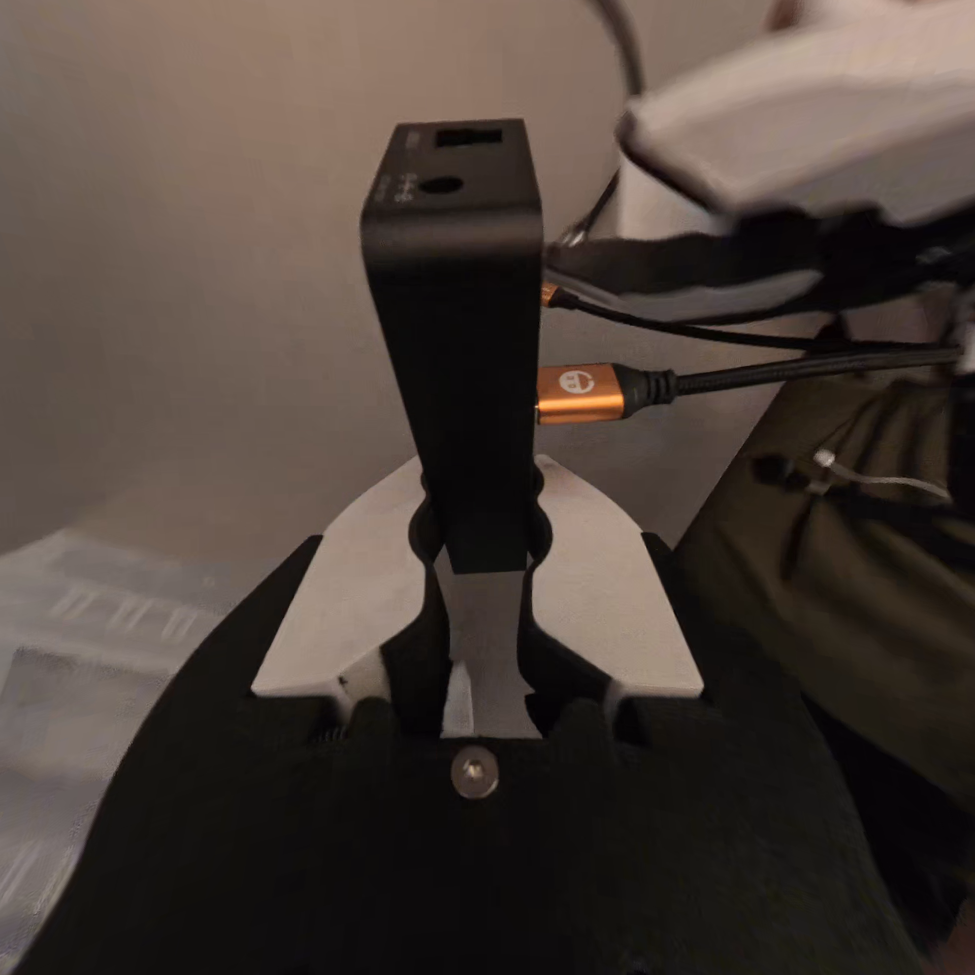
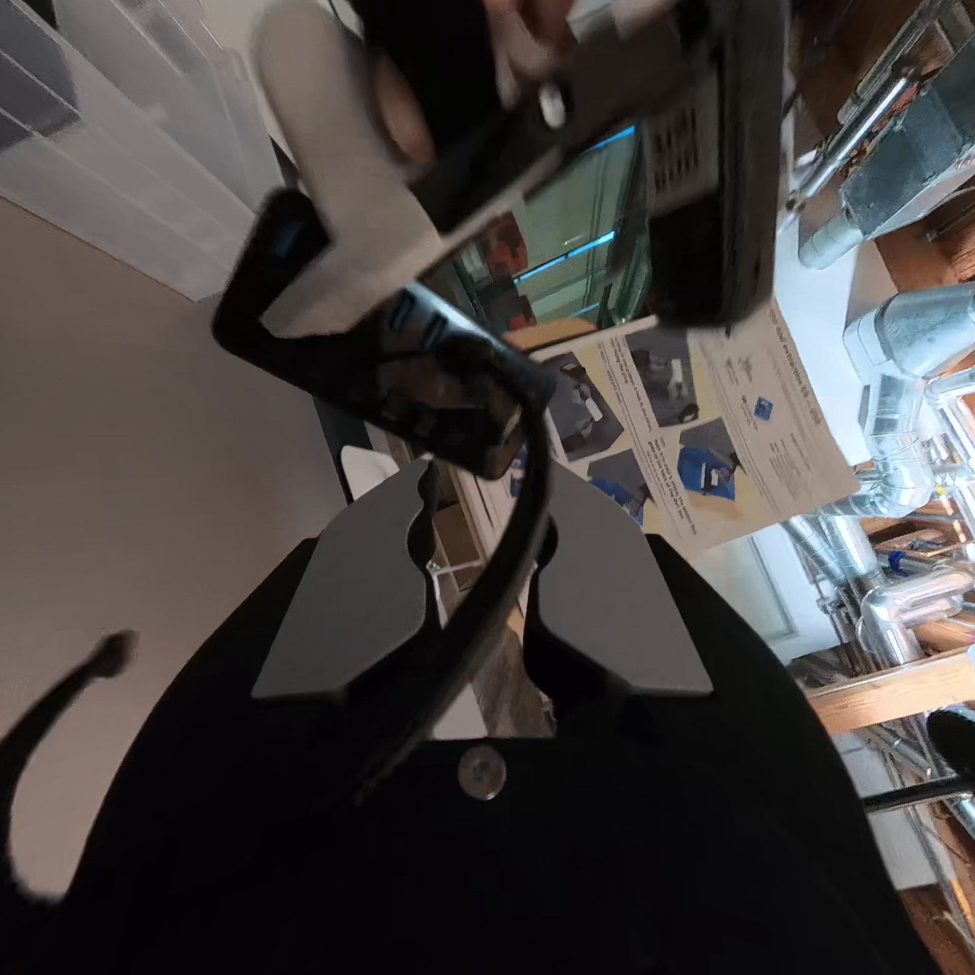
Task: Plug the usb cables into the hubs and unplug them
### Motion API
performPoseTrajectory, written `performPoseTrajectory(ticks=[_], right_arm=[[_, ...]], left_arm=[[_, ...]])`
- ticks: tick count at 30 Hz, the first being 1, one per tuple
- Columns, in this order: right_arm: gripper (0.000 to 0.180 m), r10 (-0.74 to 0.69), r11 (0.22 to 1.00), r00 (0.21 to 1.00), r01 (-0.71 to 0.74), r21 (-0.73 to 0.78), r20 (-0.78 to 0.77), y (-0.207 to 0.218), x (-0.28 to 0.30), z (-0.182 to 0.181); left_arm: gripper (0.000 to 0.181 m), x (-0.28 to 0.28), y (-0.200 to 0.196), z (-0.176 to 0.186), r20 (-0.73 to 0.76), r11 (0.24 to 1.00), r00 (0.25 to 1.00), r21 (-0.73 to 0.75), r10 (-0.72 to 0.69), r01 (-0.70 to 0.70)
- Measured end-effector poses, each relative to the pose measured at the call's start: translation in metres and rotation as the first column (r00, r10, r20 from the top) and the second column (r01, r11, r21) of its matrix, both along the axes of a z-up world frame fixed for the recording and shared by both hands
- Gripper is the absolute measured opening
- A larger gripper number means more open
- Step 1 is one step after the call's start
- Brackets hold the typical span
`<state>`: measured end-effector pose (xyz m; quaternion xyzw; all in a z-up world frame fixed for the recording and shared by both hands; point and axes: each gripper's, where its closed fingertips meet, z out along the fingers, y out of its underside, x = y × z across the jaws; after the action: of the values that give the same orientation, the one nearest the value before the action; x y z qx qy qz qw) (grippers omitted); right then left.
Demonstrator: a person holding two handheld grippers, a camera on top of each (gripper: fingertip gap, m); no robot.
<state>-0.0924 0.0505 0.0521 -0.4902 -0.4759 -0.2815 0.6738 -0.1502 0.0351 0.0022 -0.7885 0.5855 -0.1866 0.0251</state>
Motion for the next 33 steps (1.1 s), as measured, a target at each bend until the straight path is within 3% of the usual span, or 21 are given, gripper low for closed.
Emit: performPoseTrajectory(ticks=[3,7,10,12,14,17,18,20,22,24,26,28,29,31,33], right_arm=[[0.037,0.015,0.995,1.000,-0.016,-0.102,-0.012,0.014,0.022,-0.014],[0.033,-0.021,0.948,0.999,0.006,-0.318,-0.042,0.029,0.057,-0.045],[0.033,-0.055,0.927,0.991,0.004,-0.374,-0.126,0.035,0.085,-0.044],[0.035,-0.035,0.904,0.961,-0.087,-0.419,-0.276,0.034,0.093,-0.041],[0.038,0.062,0.815,0.821,-0.369,-0.446,-0.568,0.023,0.077,-0.027],[0.046,0.135,0.600,0.436,-0.751,-0.277,-0.890,0.004,0.053,0.008],[0.053,0.125,0.528,0.363,-0.812,-0.248,-0.923,0.001,0.047,0.010],[0.053,0.121,0.336,0.311,-0.906,-0.256,-0.942,-0.014,0.033,0.002],[0.055,0.083,0.268,0.346,-0.911,-0.313,-0.935,-0.014,0.025,-0.014],[0.029,0.059,0.325,0.411,-0.870,-0.372,-0.910,-0.003,0.028,-0.028],[0.033,0.044,0.307,0.468,-0.847,-0.433,-0.883,-0.001,0.028,-0.039],[0.049,0.041,0.308,0.528,-0.814,-0.492,-0.848,0.001,0.025,-0.052],[0.050,0.039,0.287,0.536,-0.814,-0.504,-0.843,0.000,0.022,-0.056],[0.028,0.073,0.192,0.482,-0.866,-0.462,-0.873,-0.011,0.013,-0.047],[0.027,0.117,0.199,0.455,-0.882,-0.428,-0.883,-0.011,0.007,-0.041]], left_arm=[[0.027,0.025,-0.002,0.000,0.287,1.000,0.958,-0.018,0.022,-0.017],[0.027,0.052,0.001,-0.002,0.599,0.999,0.800,-0.014,0.044,-0.044],[0.027,0.064,0.009,-0.001,0.751,0.994,0.658,0.027,0.049,-0.105],[0.027,0.068,0.014,-0.008,0.785,0.989,0.619,0.073,0.024,-0.132],[0.027,0.073,0.013,-0.021,0.786,0.985,0.618,0.125,-0.025,-0.120],[0.027,0.086,-0.001,-0.031,0.810,0.982,0.575,0.179,-0.115,-0.055],[0.026,0.090,-0.006,-0.031,0.828,0.984,0.546,0.174,-0.128,-0.034],[0.026,0.095,-0.010,-0.035,0.841,0.986,0.525,0.163,-0.129,-0.018],[0.026,0.097,-0.014,-0.041,0.851,0.993,0.514,0.116,-0.106,0.013],[0.026,0.095,-0.014,-0.050,0.858,0.994,0.502,0.110,-0.105,0.019],[0.026,0.093,-0.013,-0.054,0.872,0.996,0.482,0.086,-0.083,0.017],[0.026,0.091,-0.015,-0.049,0.888,0.997,0.454,0.062,-0.074,0.041],[0.026,0.090,-0.014,-0.047,0.893,0.997,0.444,0.069,-0.077,0.034],[0.026,0.087,-0.016,-0.040,0.908,0.994,0.404,0.105,-0.112,0.041],[0.026,0.085,-0.013,-0.043,0.899,0.992,0.422,0.123,-0.113,0.005]])
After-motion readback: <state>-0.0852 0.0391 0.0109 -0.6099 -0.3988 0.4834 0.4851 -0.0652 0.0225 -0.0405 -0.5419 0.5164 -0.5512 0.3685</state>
